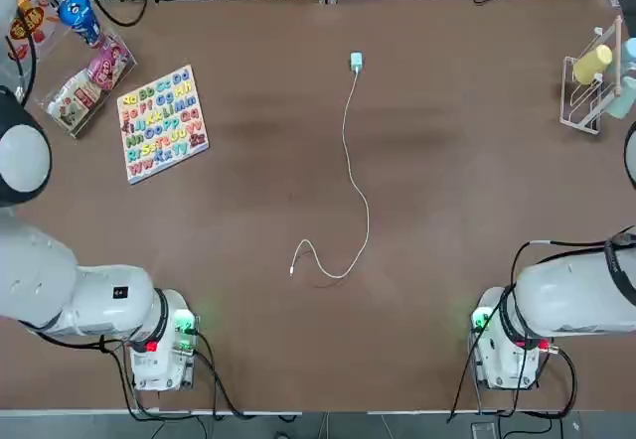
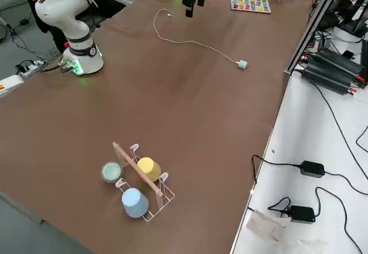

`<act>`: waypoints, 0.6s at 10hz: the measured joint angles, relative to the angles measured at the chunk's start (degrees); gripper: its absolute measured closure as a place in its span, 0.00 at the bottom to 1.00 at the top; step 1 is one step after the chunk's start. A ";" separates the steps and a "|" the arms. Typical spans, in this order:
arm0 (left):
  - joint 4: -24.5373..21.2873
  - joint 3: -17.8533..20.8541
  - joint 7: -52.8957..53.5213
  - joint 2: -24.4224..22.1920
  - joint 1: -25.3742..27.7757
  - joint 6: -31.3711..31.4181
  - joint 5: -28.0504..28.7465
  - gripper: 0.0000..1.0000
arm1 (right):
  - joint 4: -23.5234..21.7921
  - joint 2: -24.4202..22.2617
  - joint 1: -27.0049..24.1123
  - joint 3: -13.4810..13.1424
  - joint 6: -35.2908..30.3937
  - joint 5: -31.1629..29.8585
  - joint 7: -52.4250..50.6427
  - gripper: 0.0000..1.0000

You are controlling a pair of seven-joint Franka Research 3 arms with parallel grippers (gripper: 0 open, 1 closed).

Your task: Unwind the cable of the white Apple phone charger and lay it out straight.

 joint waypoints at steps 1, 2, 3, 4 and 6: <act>1.03 0.03 1.02 -0.44 -0.04 -0.08 -0.11 0.00 | -0.16 0.00 0.00 0.00 0.32 0.00 0.01 0.00; 2.87 -0.20 1.20 -0.79 -0.30 -1.01 -0.12 0.00 | -0.23 -0.01 0.00 0.00 0.92 0.02 0.02 0.00; 5.01 -0.38 1.30 -1.04 -0.64 -2.55 -0.13 0.00 | -0.39 -0.03 0.01 0.01 2.02 0.07 0.04 0.00; 6.22 -0.60 1.41 -1.29 -0.77 -3.76 -0.13 0.00 | -0.69 -0.06 0.01 0.01 3.13 0.16 0.07 0.00; 6.45 -1.05 1.51 -1.26 -0.86 -4.54 -0.13 0.00 | -1.00 -0.07 0.01 0.01 3.87 0.65 0.13 0.00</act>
